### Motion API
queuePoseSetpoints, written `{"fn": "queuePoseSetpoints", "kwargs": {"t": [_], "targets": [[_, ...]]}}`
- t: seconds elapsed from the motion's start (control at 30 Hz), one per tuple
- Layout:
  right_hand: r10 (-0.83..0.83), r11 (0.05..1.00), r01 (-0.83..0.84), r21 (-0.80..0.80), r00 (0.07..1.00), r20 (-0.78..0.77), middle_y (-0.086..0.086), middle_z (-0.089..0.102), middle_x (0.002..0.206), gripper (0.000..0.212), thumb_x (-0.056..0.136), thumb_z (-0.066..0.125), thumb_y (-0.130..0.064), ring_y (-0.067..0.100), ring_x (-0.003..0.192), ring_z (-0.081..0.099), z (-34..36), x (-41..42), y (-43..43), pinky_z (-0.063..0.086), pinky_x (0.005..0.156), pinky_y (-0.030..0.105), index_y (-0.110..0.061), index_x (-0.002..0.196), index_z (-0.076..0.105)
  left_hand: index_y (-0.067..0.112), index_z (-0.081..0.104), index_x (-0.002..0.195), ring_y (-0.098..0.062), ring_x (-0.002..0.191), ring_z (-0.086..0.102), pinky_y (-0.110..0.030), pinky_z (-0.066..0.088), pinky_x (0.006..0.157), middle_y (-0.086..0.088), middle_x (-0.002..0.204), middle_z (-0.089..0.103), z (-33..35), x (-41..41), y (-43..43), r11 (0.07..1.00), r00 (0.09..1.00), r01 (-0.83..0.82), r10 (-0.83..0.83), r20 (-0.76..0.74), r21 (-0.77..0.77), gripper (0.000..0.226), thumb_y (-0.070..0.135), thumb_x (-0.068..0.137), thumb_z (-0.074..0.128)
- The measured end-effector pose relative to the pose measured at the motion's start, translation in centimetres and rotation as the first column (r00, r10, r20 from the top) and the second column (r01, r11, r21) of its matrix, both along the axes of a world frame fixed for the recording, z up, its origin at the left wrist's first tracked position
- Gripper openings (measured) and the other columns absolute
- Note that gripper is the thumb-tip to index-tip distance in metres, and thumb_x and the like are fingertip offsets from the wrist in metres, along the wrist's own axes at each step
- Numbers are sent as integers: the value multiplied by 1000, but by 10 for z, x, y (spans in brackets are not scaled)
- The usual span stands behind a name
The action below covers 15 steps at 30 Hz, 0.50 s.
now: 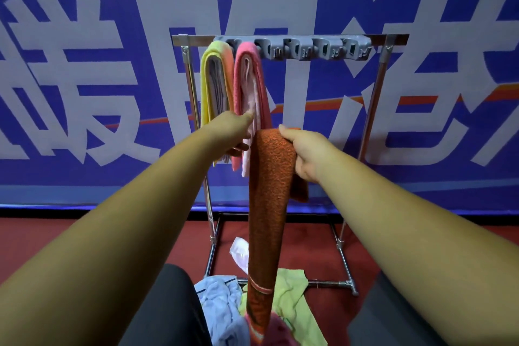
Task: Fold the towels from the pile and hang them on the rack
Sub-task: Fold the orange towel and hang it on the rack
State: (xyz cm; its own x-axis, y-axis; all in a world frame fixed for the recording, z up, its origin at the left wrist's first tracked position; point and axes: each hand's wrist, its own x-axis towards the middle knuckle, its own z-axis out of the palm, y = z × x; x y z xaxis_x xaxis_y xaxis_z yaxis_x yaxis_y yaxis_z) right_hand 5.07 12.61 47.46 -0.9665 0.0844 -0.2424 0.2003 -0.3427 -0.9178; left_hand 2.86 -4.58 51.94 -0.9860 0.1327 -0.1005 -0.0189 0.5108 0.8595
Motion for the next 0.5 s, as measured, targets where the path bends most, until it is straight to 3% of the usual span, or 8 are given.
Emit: {"fn": "queuePoseSetpoints", "kwargs": {"t": [0.07,0.13,0.23,0.33,0.4,0.5], "targets": [[-9,1000,9,-1,997,75,17,77,101,23,110,51,-13,28,81,75,-2,-6,-2,65,69,39,-1,114,71,-3,67,118,-30,98,77,-51,66,86,-20,115,74,-12,1,1,990,1000,25,-26,-8,-142,25,14,104,54],[-37,999,38,-7,992,124,12,74,94,29,112,40,-13,27,80,72,-1,-9,-2,60,71,44,-9,104,68,-4,72,105,-33,101,77,-51,66,84,-23,109,75,-22,4,3,966,997,80,-74,34,-247,22,2,91,57],[-104,993,111,-41,984,145,13,72,115,29,114,39,-20,31,107,70,2,-13,-3,52,91,60,-11,127,63,3,72,96,-28,98,75,-39,62,81,-11,98,75,-37,11,10,958,975,209,-187,122,-197,31,23,75,62],[-126,985,141,-102,982,137,16,61,148,42,114,40,-19,35,133,62,10,-16,-9,47,105,68,-12,154,49,6,71,106,-20,86,67,-34,55,78,-6,94,71,-57,2,20,934,954,287,-259,152,-210,42,31,73,69],[-151,976,166,-137,982,117,18,56,154,45,112,43,-14,37,140,56,16,-16,-11,43,114,68,-7,157,45,8,64,112,-16,79,63,-28,52,70,-7,94,70,-70,-7,29,935,972,235,-222,77,-264,48,37,77,79],[-194,968,205,-148,977,83,25,49,158,54,102,42,3,45,145,50,27,-18,-10,39,118,67,0,155,44,10,54,123,-20,90,63,-33,49,71,-4,105,66,-85,-16,44,954,986,70,-111,-125,-292,61,48,84,82]]}}
